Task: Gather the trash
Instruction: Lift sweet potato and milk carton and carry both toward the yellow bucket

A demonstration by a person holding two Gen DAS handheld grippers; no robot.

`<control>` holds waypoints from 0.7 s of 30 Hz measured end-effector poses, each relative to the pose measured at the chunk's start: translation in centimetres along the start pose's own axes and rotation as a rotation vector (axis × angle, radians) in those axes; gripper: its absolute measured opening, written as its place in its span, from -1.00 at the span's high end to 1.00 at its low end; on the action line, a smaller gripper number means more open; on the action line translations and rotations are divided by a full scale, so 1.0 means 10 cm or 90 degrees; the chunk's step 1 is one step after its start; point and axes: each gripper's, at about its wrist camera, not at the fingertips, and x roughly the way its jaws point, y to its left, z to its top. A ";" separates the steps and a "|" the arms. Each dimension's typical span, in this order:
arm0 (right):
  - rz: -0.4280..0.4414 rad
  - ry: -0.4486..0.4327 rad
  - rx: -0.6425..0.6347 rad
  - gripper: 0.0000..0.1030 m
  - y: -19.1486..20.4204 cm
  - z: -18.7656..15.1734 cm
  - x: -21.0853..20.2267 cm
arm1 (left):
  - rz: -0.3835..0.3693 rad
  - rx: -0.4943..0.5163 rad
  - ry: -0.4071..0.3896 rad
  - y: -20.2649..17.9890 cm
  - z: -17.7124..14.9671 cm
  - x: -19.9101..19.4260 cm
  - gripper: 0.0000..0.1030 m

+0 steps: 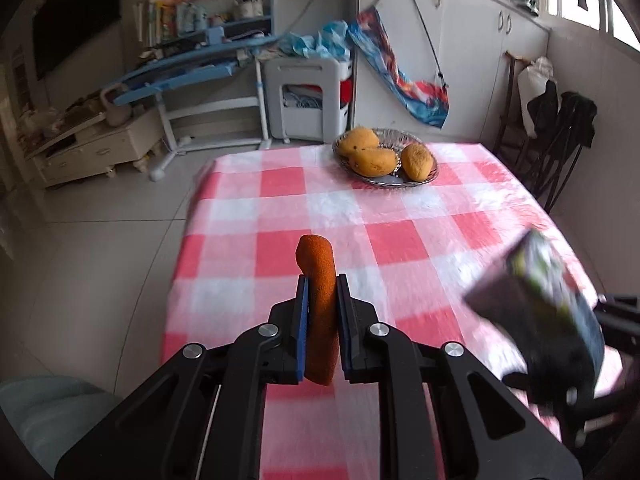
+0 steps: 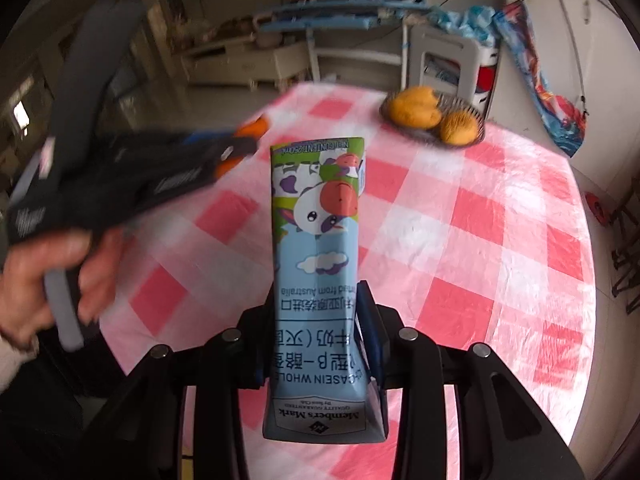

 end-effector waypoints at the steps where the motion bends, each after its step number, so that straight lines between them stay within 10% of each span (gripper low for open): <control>1: 0.002 -0.012 0.007 0.29 0.02 -0.01 -0.04 | 0.001 -0.001 -0.007 0.01 -0.04 -0.08 0.75; 21: 0.052 -0.147 0.039 0.29 0.40 -0.26 -0.49 | 0.024 -0.033 -0.069 0.22 -0.68 -1.06 0.75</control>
